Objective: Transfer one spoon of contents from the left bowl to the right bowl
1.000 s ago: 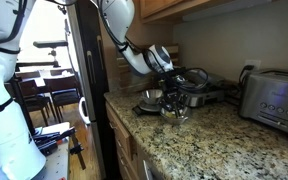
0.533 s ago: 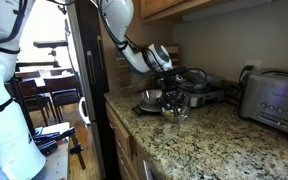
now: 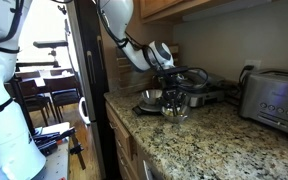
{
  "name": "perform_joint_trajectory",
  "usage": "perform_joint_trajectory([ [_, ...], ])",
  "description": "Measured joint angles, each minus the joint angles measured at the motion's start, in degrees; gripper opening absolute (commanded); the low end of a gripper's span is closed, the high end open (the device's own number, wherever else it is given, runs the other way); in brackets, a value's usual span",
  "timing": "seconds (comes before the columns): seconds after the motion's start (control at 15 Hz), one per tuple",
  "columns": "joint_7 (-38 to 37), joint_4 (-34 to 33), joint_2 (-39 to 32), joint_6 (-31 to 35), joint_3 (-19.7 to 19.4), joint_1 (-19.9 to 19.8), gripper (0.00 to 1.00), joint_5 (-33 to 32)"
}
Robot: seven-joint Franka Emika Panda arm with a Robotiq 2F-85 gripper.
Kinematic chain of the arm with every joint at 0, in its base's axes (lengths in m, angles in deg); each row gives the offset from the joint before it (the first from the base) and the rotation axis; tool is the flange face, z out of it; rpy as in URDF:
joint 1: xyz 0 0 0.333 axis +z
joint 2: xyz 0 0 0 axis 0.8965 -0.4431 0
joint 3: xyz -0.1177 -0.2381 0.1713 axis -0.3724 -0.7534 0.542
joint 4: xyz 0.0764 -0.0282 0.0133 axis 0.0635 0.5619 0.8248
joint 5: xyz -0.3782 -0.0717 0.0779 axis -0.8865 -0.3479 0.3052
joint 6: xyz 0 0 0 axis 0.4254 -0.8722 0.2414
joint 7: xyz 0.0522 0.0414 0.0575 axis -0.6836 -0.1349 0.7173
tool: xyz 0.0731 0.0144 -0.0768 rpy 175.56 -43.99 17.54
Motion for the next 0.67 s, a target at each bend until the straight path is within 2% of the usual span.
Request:
perform_joint_trajectory([
  [0.33, 1.1, 0.0, 2.5, 0.0, 0.0, -0.8, 0.04, 1.9],
  [0.67, 5.5, 0.1, 5.7, 0.1, 0.0, -1.7, 0.04, 5.9],
])
